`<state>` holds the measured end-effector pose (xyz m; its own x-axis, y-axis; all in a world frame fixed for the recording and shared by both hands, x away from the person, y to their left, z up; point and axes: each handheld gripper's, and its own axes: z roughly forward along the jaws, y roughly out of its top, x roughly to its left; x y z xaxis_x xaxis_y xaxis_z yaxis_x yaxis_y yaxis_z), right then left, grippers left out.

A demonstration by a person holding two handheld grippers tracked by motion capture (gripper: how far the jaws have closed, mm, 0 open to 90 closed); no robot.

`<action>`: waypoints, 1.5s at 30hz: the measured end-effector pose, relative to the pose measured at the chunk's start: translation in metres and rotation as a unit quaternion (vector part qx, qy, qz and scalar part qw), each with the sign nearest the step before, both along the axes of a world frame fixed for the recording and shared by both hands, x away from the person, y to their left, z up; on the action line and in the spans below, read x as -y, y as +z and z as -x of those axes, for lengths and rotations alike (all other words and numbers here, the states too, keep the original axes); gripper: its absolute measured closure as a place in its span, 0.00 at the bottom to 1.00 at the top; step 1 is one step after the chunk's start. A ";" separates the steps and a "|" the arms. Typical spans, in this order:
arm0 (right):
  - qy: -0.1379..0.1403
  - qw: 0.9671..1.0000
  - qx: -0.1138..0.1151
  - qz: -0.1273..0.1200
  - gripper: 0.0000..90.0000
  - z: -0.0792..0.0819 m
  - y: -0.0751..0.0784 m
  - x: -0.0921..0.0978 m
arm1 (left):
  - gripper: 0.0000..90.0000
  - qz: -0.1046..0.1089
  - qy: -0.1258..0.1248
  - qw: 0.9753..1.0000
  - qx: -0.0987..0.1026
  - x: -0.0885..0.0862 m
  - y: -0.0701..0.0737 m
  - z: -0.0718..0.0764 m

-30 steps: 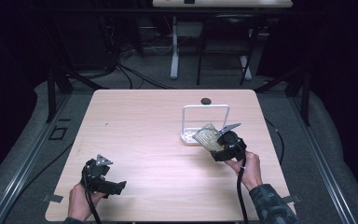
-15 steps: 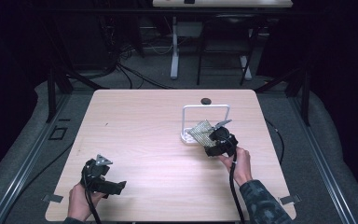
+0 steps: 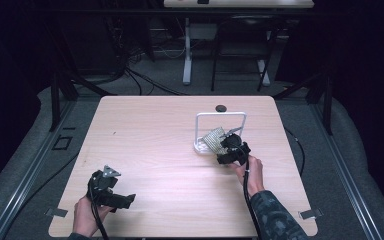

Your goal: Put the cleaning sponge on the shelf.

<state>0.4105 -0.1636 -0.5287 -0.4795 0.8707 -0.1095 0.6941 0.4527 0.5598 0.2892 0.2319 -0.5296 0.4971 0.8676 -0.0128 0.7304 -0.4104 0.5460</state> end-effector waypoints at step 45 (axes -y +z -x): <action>-0.017 1.000 0.013 0.023 0.19 -0.033 -0.019 -0.029 | 0.00 -0.002 -0.003 1.000 -0.004 0.001 0.000 0.000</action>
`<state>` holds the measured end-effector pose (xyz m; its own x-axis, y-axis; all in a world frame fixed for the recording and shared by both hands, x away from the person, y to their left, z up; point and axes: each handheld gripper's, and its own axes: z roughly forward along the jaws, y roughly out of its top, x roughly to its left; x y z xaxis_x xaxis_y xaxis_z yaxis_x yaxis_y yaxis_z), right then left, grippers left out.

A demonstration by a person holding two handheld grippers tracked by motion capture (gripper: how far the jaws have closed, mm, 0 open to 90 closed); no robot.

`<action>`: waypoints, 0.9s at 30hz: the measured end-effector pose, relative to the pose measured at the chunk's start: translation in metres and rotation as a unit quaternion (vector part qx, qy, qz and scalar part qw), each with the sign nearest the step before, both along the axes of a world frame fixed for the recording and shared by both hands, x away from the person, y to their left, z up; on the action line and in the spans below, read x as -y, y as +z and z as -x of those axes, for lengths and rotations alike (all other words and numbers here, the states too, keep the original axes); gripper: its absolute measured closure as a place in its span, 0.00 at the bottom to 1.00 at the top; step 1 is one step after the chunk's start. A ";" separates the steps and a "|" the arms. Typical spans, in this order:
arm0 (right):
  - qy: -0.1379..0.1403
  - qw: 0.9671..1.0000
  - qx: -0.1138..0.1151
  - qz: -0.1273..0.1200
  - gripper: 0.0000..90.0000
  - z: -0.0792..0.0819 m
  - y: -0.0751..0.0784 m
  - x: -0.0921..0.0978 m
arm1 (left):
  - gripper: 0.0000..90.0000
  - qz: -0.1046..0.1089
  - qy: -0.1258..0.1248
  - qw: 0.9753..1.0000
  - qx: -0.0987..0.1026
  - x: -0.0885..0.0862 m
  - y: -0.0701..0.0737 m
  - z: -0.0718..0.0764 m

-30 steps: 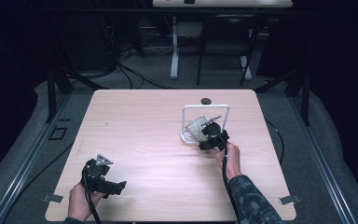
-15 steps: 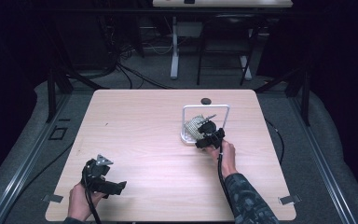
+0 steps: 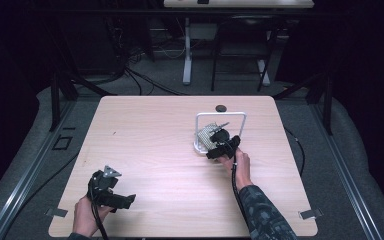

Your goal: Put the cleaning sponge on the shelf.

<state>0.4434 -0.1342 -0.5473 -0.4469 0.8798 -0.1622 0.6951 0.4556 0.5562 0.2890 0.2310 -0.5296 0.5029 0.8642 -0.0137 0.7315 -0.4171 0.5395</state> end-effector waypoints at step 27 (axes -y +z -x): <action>0.029 0.999 0.022 -0.030 0.07 0.012 0.015 0.003 | 0.00 0.000 0.001 1.000 0.002 0.000 0.000 0.000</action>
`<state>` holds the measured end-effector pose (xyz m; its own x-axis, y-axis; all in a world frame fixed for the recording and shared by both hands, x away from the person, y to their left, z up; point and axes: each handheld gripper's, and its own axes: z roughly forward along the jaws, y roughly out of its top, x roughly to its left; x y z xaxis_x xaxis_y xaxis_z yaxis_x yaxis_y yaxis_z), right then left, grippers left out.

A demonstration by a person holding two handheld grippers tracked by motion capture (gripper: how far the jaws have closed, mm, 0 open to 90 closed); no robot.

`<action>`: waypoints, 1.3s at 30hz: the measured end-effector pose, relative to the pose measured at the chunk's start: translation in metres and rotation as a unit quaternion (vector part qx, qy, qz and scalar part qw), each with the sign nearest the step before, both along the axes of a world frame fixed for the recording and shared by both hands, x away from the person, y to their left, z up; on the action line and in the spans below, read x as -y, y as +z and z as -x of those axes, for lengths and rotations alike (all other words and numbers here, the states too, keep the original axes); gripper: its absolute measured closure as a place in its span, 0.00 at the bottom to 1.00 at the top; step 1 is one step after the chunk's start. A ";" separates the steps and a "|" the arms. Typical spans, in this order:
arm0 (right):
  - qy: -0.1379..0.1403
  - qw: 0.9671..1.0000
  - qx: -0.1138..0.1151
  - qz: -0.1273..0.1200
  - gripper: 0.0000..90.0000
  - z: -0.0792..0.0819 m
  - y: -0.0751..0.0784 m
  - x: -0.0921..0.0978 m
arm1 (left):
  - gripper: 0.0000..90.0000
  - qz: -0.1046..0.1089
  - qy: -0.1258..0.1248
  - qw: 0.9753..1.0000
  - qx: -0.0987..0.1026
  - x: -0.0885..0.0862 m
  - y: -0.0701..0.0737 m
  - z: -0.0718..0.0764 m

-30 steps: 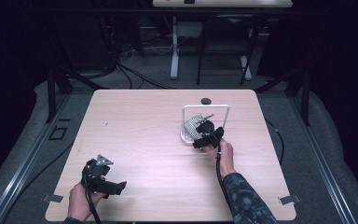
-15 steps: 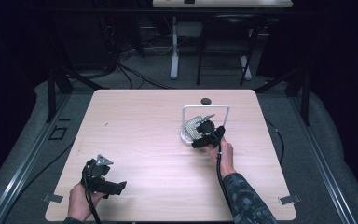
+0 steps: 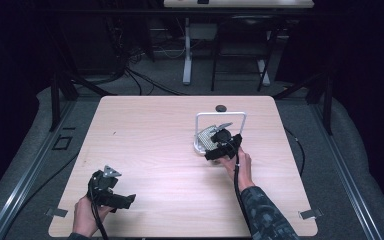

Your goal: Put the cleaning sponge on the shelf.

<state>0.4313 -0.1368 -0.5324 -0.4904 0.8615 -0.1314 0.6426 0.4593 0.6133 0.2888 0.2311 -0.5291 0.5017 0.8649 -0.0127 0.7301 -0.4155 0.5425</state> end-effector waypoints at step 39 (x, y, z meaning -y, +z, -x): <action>0.093 0.995 0.009 -0.022 0.06 0.078 0.071 0.035 | 0.00 0.000 -0.006 1.000 -0.003 0.001 -0.001 0.000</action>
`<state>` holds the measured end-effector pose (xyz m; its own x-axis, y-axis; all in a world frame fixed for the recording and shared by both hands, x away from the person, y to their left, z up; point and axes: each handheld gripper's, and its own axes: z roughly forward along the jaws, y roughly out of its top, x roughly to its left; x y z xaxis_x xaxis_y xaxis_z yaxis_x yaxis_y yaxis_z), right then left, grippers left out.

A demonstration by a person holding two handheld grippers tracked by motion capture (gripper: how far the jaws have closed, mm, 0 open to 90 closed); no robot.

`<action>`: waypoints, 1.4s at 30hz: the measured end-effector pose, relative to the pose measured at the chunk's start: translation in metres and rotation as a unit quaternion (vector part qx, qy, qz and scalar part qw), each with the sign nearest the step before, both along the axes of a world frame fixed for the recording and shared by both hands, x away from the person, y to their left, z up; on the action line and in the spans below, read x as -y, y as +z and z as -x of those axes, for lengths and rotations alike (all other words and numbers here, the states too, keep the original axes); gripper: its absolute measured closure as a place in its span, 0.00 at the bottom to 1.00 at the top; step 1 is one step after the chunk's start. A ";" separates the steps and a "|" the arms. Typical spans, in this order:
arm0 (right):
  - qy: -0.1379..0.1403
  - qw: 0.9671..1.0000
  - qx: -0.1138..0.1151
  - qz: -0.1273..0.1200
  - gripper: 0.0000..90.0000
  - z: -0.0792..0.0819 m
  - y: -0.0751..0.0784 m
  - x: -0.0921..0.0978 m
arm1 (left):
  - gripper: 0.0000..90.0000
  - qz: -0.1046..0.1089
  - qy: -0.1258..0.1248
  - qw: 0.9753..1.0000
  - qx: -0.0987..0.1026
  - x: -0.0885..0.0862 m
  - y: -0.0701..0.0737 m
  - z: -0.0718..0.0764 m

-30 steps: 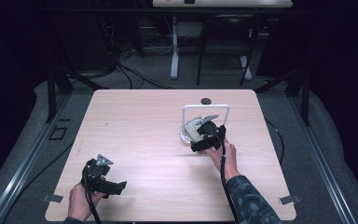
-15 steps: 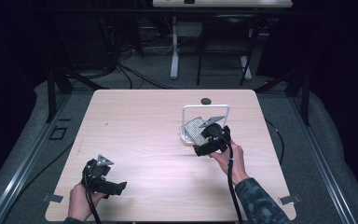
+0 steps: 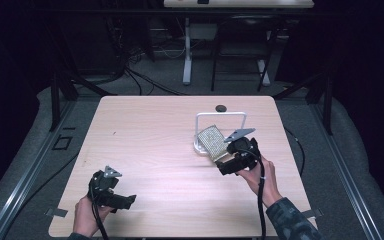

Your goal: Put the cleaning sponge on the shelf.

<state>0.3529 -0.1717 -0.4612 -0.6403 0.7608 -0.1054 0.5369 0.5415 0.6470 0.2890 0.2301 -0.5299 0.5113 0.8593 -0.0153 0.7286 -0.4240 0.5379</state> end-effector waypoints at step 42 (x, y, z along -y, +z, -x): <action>-0.091 0.991 -0.094 0.028 0.07 0.076 -0.074 0.110 | 0.00 0.000 -0.007 1.000 -0.001 0.002 0.000 0.000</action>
